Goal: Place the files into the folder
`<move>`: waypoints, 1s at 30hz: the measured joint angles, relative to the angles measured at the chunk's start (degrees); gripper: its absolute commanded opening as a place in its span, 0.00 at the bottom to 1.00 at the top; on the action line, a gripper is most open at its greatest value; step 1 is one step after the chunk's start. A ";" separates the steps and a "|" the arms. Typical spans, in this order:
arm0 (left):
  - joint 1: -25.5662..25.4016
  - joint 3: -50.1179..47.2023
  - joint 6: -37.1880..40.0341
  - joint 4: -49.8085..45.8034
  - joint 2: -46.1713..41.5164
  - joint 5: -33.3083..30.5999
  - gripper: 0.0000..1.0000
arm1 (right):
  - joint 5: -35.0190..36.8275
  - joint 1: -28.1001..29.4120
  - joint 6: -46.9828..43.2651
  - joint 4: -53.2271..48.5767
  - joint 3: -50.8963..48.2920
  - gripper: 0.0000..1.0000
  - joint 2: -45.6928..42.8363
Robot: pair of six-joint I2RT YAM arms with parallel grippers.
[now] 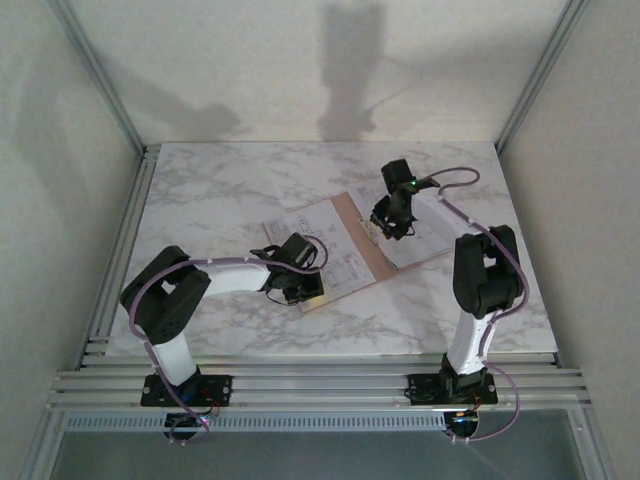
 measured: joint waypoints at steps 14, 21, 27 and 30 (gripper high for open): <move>8.81 -5.03 4.22 -7.76 -7.23 -4.94 0.08 | -7.06 3.39 -10.38 9.40 -20.61 0.11 -11.39; 10.88 -5.73 5.68 -10.01 -8.87 -6.14 0.31 | -11.65 9.25 -12.13 12.44 -25.24 0.10 -12.00; 12.24 -5.46 4.96 -12.92 -12.33 -7.72 0.46 | -12.96 10.34 -12.31 14.64 -25.09 0.09 -11.34; 14.69 -5.29 4.92 -13.57 -14.69 -7.65 0.49 | -13.49 10.40 -12.50 15.10 -23.71 0.08 -8.55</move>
